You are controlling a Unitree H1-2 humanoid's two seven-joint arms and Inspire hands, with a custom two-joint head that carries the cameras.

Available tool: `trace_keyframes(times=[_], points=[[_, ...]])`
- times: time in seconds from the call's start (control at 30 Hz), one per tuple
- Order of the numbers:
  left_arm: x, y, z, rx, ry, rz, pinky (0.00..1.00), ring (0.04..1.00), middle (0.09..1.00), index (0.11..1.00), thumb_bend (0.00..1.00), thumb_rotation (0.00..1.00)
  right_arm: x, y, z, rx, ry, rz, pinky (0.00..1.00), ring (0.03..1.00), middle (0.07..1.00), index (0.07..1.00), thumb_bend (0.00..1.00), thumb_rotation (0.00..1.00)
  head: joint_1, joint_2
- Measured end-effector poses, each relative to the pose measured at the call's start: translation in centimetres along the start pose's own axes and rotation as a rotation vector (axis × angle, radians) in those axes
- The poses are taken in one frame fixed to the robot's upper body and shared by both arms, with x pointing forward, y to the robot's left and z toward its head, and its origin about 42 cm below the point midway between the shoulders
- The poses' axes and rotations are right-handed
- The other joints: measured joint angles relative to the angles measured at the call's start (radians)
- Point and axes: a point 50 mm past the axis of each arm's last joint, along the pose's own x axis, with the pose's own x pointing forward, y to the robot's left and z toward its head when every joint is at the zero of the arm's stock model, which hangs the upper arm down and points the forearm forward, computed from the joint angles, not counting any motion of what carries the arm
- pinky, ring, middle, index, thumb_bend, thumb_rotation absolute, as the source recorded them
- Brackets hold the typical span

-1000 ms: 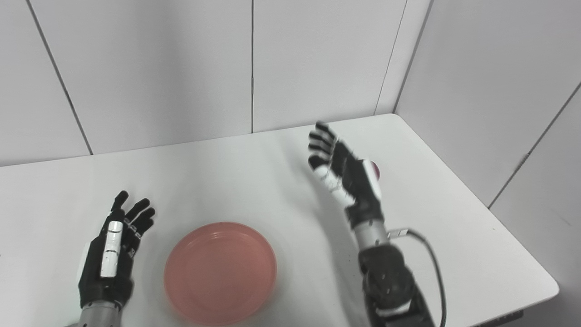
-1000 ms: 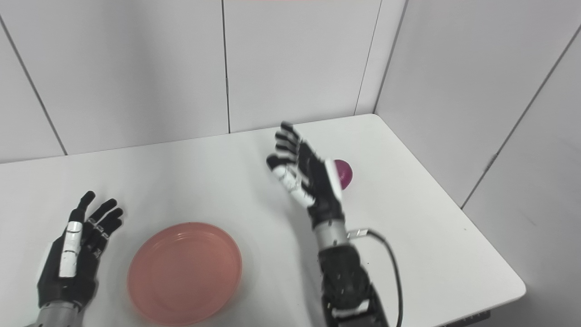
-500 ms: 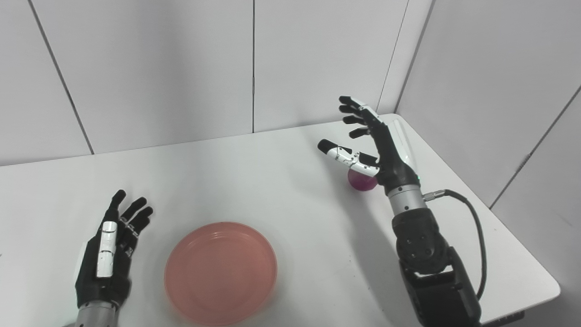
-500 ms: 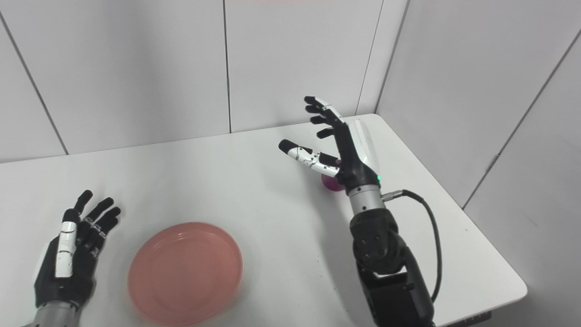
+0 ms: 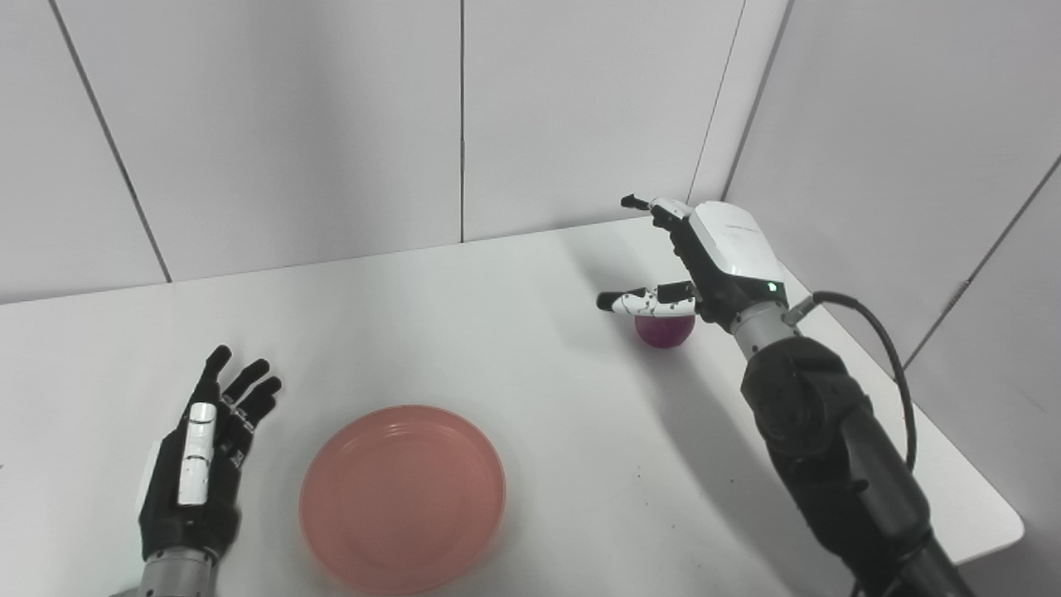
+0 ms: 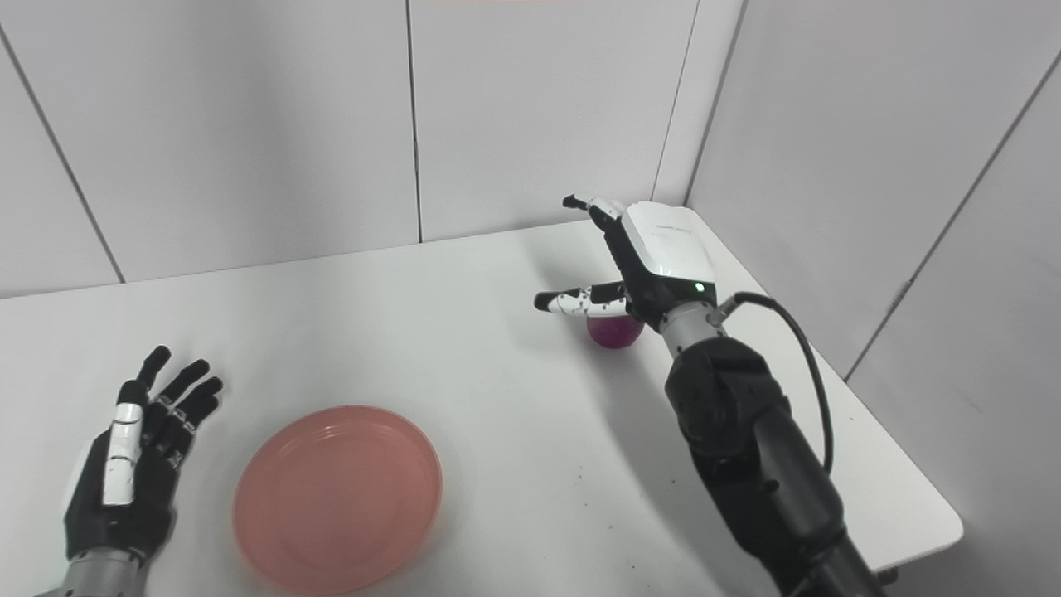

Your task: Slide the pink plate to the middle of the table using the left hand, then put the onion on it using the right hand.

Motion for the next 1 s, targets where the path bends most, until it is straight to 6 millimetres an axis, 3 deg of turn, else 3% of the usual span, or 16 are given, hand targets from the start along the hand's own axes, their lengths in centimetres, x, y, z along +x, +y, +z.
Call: trace_keyframes(times=[0.43, 0.77, 1.0], points=[[0.0, -0.1, 0.0, -0.002, -0.001, -0.005, 0.88, 0.799, 0.823, 0.918, 0.63, 0.77, 2.8, 0.4, -2.7, -0.135, 0.075, 0.187, 0.53, 0.763, 0.825, 0.800, 1.00, 0.28, 0.011, 0.003], [0.0, -0.3, 0.0, -0.005, 0.000, -0.006, 0.87, 0.796, 0.819, 0.919, 0.63, 0.77, 4.1, -0.1, -3.2, -0.195, 0.091, 0.298, 0.52, 0.702, 0.774, 0.752, 1.00, 0.16, 0.011, 0.003], [0.0, -0.4, 0.0, -0.008, -0.001, -0.007, 0.87, 0.796, 0.817, 0.921, 0.63, 0.77, 4.5, 0.9, -3.5, -0.213, 0.107, 0.361, 0.53, 0.742, 0.809, 0.776, 1.00, 0.16, 0.017, 0.008]])
